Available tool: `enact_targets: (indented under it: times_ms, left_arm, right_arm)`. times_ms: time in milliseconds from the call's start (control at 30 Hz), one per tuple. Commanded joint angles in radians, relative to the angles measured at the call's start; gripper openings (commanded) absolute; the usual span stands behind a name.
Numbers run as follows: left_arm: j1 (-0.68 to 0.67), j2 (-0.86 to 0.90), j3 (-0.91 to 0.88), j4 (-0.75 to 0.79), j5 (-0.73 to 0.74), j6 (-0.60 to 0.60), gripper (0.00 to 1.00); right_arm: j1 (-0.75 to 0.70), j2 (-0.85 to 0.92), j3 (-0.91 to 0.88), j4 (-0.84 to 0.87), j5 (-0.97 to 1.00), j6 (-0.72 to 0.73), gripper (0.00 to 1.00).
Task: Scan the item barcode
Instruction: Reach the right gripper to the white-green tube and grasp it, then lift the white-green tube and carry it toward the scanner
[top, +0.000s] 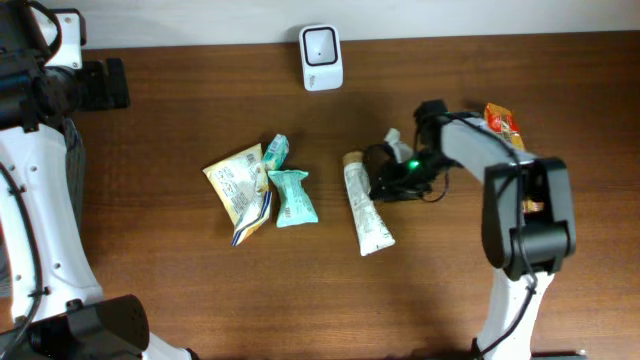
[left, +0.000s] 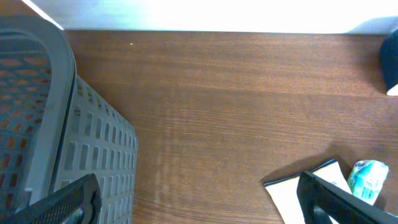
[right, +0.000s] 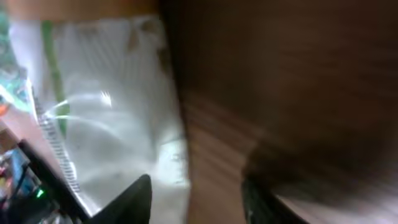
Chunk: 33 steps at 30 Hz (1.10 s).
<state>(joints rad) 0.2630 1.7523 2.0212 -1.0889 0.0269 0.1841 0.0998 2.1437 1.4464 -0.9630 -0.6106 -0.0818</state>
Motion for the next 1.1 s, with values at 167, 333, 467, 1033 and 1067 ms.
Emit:
enact_targets:
  times_ms: [167,333,467,1033,1067]
  left_arm:
    - [0.002,0.001,-0.001,0.002,0.007,0.016,0.99]
    - [0.002,0.001,-0.001,0.002,0.007,0.016,0.99]
    - [0.002,0.001,-0.001,0.002,0.007,0.016,0.99]
    - [0.002,0.001,-0.001,0.002,0.007,0.016,0.99]
    - [0.002,0.001,-0.001,0.002,0.007,0.016,0.99]
  right_arm:
    - [0.002,0.006,0.222,-0.353,0.029,-0.245,0.82]
    - [0.083,0.006,0.055,-0.236,-0.037,-0.254,0.84]
    - [0.097,0.006,-0.056,-0.06,0.039,-0.119,0.75]
    - [0.095,-0.663,0.013,-0.045,-0.211,0.023,0.04]
    - [0.097,-0.664,0.029,-0.047,-0.174,0.068,0.04]
